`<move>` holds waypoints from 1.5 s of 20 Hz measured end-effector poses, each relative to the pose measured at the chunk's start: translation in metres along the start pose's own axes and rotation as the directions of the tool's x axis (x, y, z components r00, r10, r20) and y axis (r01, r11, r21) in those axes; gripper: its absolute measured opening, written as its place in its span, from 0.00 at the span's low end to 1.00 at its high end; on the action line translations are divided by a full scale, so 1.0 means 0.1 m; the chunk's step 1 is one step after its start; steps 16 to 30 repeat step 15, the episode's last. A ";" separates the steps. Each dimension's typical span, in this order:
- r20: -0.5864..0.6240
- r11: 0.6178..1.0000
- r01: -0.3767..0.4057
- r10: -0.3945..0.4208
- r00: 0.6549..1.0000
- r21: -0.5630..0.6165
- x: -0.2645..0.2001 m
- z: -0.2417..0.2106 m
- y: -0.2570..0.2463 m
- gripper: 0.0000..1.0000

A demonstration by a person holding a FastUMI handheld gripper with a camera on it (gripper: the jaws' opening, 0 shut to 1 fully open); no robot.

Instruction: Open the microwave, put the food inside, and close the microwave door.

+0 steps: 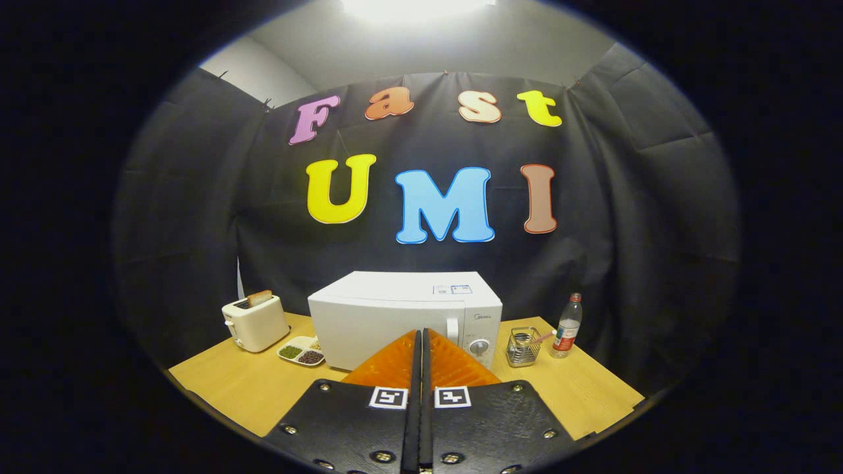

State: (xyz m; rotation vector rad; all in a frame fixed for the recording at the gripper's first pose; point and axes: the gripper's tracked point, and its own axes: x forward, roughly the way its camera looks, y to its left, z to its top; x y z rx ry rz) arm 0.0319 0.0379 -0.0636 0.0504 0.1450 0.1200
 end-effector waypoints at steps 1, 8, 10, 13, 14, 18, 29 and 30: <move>0.004 1.000 -0.002 0.002 1.000 0.009 -0.08 0.00 0.03 0.01; 0.041 1.000 -0.003 0.003 0.999 0.008 -0.51 -0.01 0.17 0.96; 0.049 1.000 -0.011 0.010 0.999 0.007 -0.57 0.00 0.22 0.97; 0.055 1.000 -0.024 0.025 0.998 -0.008 -0.64 0.03 0.30 0.97; 0.060 0.999 -0.030 0.031 0.998 -0.014 -0.66 0.06 0.32 0.97; 0.065 0.999 -0.034 0.035 0.997 -0.019 -0.67 0.08 0.34 0.97; 0.065 0.999 -0.034 0.035 0.997 -0.019 -0.67 0.08 0.34 0.97; 0.065 0.999 -0.034 0.035 0.997 -0.019 -0.67 0.08 0.34 0.97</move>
